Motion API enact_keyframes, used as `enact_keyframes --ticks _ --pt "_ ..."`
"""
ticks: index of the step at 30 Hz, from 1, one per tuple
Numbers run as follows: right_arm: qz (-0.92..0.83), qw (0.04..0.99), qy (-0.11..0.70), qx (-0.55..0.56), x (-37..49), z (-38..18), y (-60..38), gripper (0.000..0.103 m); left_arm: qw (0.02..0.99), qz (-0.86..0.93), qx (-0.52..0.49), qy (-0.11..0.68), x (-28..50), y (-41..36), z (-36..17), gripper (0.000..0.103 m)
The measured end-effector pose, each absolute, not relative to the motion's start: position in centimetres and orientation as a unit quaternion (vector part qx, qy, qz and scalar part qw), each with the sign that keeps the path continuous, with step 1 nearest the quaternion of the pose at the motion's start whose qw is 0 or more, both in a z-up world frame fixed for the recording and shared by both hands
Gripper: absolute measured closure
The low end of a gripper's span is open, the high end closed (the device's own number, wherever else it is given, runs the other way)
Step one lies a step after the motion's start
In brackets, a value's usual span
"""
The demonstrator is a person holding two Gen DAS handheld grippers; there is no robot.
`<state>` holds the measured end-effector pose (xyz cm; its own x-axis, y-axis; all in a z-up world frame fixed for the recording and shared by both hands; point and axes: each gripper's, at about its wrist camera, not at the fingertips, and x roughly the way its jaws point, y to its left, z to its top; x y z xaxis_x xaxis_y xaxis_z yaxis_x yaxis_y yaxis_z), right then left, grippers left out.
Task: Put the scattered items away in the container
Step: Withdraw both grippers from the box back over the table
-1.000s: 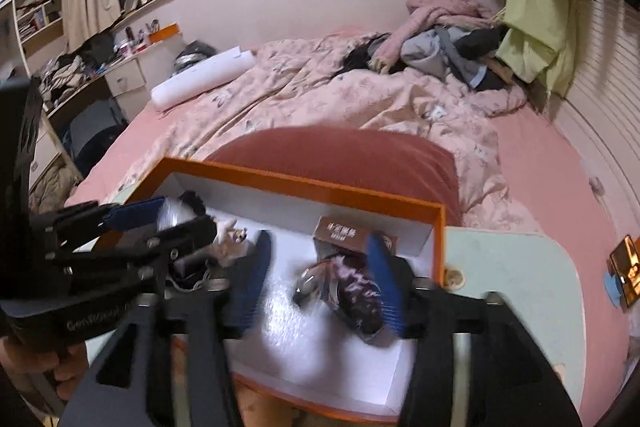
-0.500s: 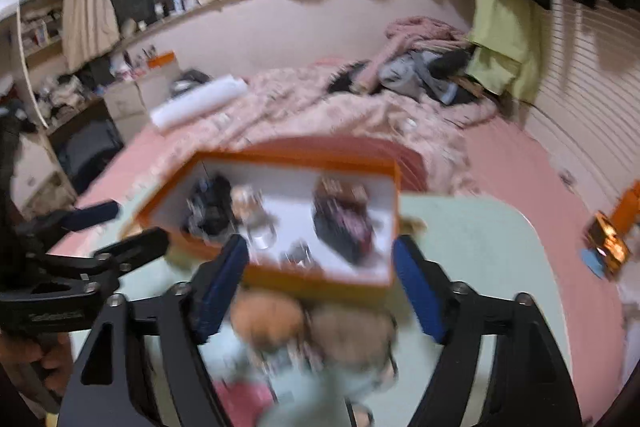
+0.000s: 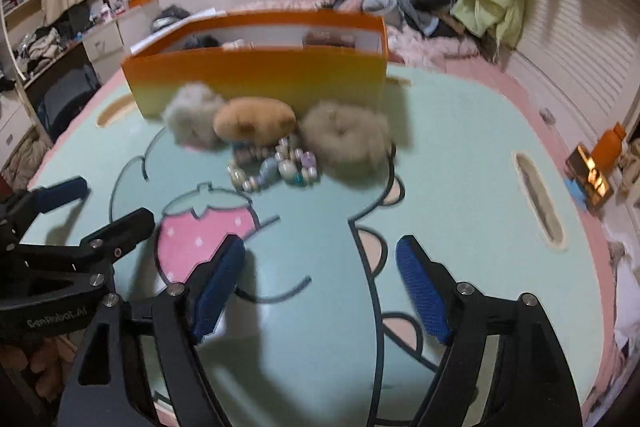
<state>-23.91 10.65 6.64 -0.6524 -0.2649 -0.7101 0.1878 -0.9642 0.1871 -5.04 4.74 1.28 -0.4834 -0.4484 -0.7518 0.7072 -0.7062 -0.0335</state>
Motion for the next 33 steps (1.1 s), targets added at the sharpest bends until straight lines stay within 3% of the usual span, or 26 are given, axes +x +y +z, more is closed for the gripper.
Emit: enact_keyframes --ticks 1,2,33 --pt "-0.909 0.117 -0.051 0.397 -23.99 6.39 10.88 0.011 0.345 -0.843 0.376 0.173 -4.95 4.7 1.23 0.002" --pt "-0.908 0.116 -0.053 0.399 -24.02 6.19 11.0 0.0 0.347 -0.841 0.376 0.175 -4.82 4.65 1.14 0.001" --pt "-0.917 0.112 -0.055 0.379 -23.78 5.73 11.1 0.0 0.348 -0.843 0.371 0.174 -4.95 4.95 1.15 0.001"
